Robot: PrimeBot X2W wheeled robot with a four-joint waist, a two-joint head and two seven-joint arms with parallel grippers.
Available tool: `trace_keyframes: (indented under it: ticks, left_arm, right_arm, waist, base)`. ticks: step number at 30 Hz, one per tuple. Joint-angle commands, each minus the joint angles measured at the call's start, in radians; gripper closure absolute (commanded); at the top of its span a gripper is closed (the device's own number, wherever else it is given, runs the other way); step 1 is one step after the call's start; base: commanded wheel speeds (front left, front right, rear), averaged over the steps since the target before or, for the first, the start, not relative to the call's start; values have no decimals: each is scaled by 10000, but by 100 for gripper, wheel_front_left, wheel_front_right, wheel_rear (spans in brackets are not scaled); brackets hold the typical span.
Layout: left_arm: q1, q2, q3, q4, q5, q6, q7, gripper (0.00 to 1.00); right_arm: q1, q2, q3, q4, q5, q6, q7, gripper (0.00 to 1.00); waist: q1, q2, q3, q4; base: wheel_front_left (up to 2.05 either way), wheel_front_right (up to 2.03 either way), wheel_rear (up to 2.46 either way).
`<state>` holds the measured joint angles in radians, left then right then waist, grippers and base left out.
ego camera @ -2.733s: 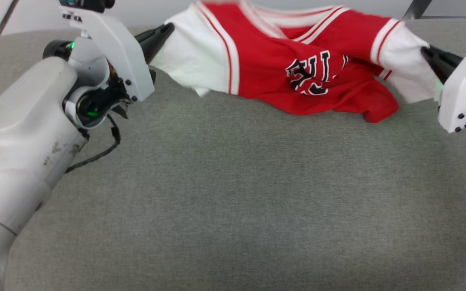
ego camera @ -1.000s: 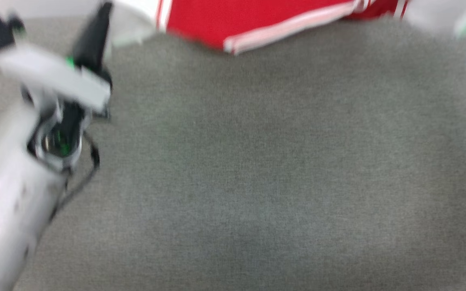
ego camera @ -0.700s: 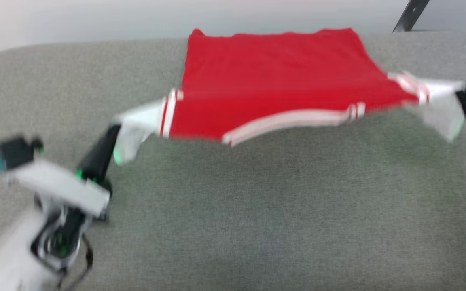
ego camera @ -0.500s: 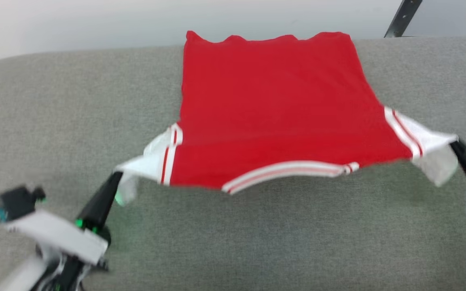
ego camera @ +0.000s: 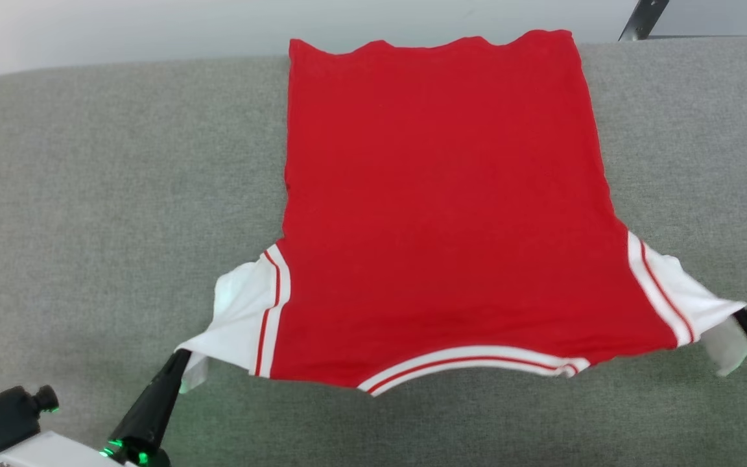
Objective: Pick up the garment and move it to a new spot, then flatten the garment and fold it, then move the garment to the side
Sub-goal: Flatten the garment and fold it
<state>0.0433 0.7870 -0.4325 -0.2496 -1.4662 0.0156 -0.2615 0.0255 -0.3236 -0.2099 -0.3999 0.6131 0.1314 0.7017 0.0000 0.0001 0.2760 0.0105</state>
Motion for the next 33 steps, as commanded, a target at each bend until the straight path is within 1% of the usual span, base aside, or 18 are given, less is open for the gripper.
trace_keyframes:
  ticks: [1, 2, 3, 6, 7, 8, 9, 11, 14, 16, 18, 19, 24, 27, 29, 30, 33]
  left_arm:
    - [-49, -15, 6, 136, 367, 261, -45, 100]
    - [-189, -33, -121, 281, 686, 468, -44, 100]
    - [-337, -155, -262, 376, 893, 584, -34, 100]
    - [-756, -564, -668, 818, 1299, 725, 48, 100]
    - [-914, -695, -812, 1013, 1438, 747, 89, 100]
    - [-914, -695, -812, 1013, 1438, 747, 89, 100]
    - [-1052, -870, -971, 1214, 1513, 778, 132, 100]
    - [-1273, -1200, -1231, 1628, 1578, 688, 252, 100]
    - [-1546, -1452, -1598, 2313, 1914, 650, 352, 100]
    - [-1708, -1536, -1826, 2779, 2235, 754, 376, 100]
    - [-1828, -1778, -1973, 3190, 2300, 714, 389, 100]
    - [-1882, -1839, -2053, 3380, 2359, 670, 421, 100]
    - [-2280, -1987, -2713, 4506, 3189, 988, 715, 100]
    - [-2423, -2206, -2805, 4901, 3210, 862, 692, 100]
    - [-2467, -2303, -2815, 5047, 3172, 751, 654, 100]
    - [-2480, -2347, -2811, 5097, 3150, 679, 636, 100]
    - [-2468, -2372, -2771, 5129, 3111, 601, 585, 100]
  right_arm:
    - [56, -175, 268, 86, -186, -15, 67, 100]
    - [31, -200, 498, 269, -260, -17, 65, 100]
    - [6, -324, 768, 453, -378, -15, 78, 100]
    - [-113, -780, 1674, 1173, -749, -15, -97, 100]
    - [-167, -925, 1958, 1407, -901, -15, -209, 100]
    - [-167, -925, 1958, 1407, -901, -15, -209, 100]
    - [-210, -1053, 2238, 1650, -1028, -15, -327, 100]
    - [-244, -1236, 2727, 2139, -1123, -15, -549, 100]
    - [-400, -1360, 3197, 2753, -1190, -15, -884, 100]
    - [-480, -1366, 3414, 3123, -1238, -15, -1085, 100]
    - [-593, -1420, 3641, 3431, -1355, -15, -1251, 100]
    - [-655, -1454, 3782, 3592, -1407, -17, -1313, 100]
    - [-994, -1584, 4462, 4295, -1595, -18, -1641, 100]
    - [-1210, -1623, 4697, 4606, -1615, -18, -1879, 100]
    - [-1355, -1703, 4786, 4691, -1677, -23, -2126, 48]
    - [-1416, -1752, 4788, 4678, -1643, -26, -2221, 0]
    - [-1637, -1775, 4311, 4229, -1426, -25, -2281, 0]
  waist:
    - [0, -1, 54, 7]
    - [0, -1, 80, -1]
    - [0, -1, 100, -9]
    - [0, -1, 205, -12]
    - [0, -1, 247, 14]
    - [0, -1, 247, 14]
    - [0, -1, 274, 36]
    - [0, -1, 364, 72]
    - [0, -1, 450, 109]
    - [0, -1, 508, 126]
    - [0, -1, 555, 135]
    - [0, -1, 580, 138]
    - [0, -1, 675, 140]
    - [0, -1, 684, 129]
    - [0, -1, 667, 127]
    - [0, -1, 650, 133]
    - [0, -1, 599, 130]
  base:
    - [0, 0, 0]
    - [0, 0, 0]
    - [0, 0, 0]
    - [0, 0, 0]
    - [0, 0, 0]
    - [0, 0, 0]
    - [0, 0, 0]
    - [0, 0, 0]
    - [0, 0, 0]
    - [0, 0, 0]
    - [0, 0, 0]
    - [0, 0, 0]
    - [0, 0, 0]
    - [0, 0, 0]
    - [0, 0, 0]
    - [0, 0, 0]
    - [0, 0, 0]
